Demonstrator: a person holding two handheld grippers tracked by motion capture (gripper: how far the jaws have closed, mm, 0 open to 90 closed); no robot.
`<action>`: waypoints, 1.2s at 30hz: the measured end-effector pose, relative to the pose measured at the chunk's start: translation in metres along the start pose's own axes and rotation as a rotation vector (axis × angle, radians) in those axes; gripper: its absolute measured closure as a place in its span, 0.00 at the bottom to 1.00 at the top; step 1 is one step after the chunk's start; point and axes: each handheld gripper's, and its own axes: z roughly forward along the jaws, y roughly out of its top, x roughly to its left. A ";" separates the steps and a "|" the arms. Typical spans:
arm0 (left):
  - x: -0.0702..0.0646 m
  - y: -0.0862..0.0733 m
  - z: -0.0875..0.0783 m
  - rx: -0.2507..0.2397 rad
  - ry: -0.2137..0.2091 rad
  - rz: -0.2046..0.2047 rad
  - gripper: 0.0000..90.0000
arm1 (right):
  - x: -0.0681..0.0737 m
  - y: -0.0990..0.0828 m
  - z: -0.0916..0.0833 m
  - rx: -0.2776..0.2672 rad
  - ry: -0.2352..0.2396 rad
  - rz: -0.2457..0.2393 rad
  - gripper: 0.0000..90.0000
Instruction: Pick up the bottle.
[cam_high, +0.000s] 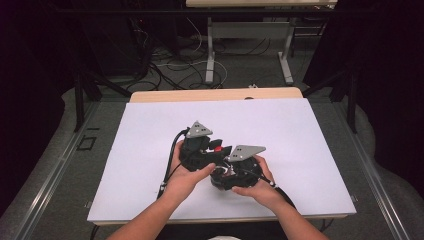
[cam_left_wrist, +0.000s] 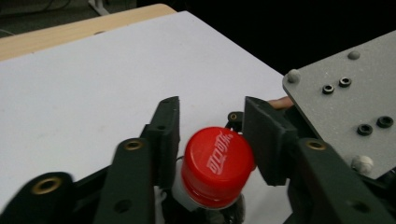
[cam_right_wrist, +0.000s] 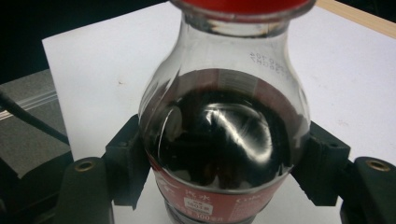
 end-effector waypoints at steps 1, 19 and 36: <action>0.002 0.001 -0.001 -0.003 -0.010 0.009 0.59 | 0.000 0.000 0.000 -0.012 0.002 0.001 0.33; 0.025 0.001 -0.012 0.047 -0.191 0.127 0.51 | 0.001 0.000 0.000 -0.015 0.044 -0.013 0.33; 0.006 0.003 -0.002 0.038 -0.078 0.098 0.69 | 0.002 0.000 0.002 -0.015 0.019 -0.005 0.33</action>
